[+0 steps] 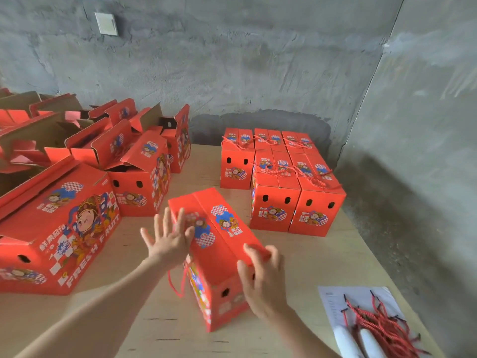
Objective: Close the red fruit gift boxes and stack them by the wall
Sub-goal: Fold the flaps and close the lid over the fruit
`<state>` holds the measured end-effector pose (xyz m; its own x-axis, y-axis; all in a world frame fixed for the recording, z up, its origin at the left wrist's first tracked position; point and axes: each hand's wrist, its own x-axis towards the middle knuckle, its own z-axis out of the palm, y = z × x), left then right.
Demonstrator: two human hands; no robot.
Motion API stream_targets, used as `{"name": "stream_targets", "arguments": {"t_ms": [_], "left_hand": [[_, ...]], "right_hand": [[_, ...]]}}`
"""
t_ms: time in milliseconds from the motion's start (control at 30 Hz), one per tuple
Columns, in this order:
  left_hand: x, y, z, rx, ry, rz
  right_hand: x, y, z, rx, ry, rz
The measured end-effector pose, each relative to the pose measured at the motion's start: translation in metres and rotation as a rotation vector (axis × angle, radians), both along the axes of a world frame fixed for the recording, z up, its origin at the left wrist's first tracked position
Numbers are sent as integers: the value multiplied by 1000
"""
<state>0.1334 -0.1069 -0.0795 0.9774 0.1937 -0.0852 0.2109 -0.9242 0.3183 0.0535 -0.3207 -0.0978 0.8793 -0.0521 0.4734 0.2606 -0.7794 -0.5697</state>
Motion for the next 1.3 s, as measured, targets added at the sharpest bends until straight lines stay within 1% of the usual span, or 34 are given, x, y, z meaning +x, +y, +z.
{"name": "stream_targets", "arguments": {"t_ms": [67,100,167,200,233,267,300,333,367,400,433,467,500,533,567,600,633,667,700,733,767,800,867,933,1000,1033,1067,1133,1167,1200,1300], "left_hand": [[5,2,2,-113,-15,151],[2,0,0,-217,-43,206],[-10,-8,-5,-530,-113,309],[-16,-12,-9,-694,-114,407],[-22,-16,-12,-852,-64,541],[-28,-19,-15,-1031,38,666],[-32,-22,-16,-1220,193,734],[-35,-25,-15,-1390,366,731],[-37,-27,-14,-1517,483,665],[-36,-28,-13,-1617,488,613],[-32,-28,-13,-1638,419,608],[-27,-28,-10,-1649,318,641],[-23,-28,-5,-1613,200,682],[-20,-29,2,-1536,66,696],[-17,-31,11,-1456,-68,655],[-14,-33,23,-1398,-194,584],[-13,-36,34,-1315,-317,484],[-14,-37,47,-1183,-441,352],[-15,-37,62,-1026,-535,204],[-14,-38,75,-879,-606,64],[-12,-38,89,-761,-650,-31],[-10,-38,104,-668,-664,-77],[-6,-36,124,-482,-639,-113],[-6,-32,130,-305,-607,-127],[-11,-23,129,-194,-616,-103],[-13,-16,124,-189,-636,-86],[-15,-10,115,-237,-642,-52],[-25,-5,91,-497,-606,25],[-31,-6,76,-625,-557,25],[-40,-9,64,-702,-489,-5],[-52,-14,45,-813,-319,-44]], "right_hand": [[-13,8,-2,-21,127,46],[-17,11,-3,-25,136,53],[-17,13,0,-12,70,70],[-16,11,1,38,62,82],[-12,7,1,159,90,88],[-8,3,4,367,172,58],[1,-2,6,620,296,-13],[11,-7,7,821,463,-111],[21,-8,7,900,644,-162],[28,-8,8,921,815,-130],[36,-7,8,970,949,-61],[44,-6,10,1049,1028,18],[51,-5,17,1123,1049,67],[57,-3,25,1158,1035,91],[65,-2,32,1152,982,95],[73,0,40,1112,884,84],[82,3,48,1053,745,55],[90,8,58,986,613,36],[95,14,73,920,518,67],[97,22,89,882,473,149],[97,30,106,867,474,256],[96,38,122,862,514,367],[91,55,147,780,646,526],[87,67,156,705,772,602],[85,70,160,730,886,640],[86,68,163,783,917,612],[89,66,169,852,923,546],[98,64,181,919,854,405],[101,64,187,904,810,365],[103,67,193,878,777,344],[103,78,213,834,701,343]]}}
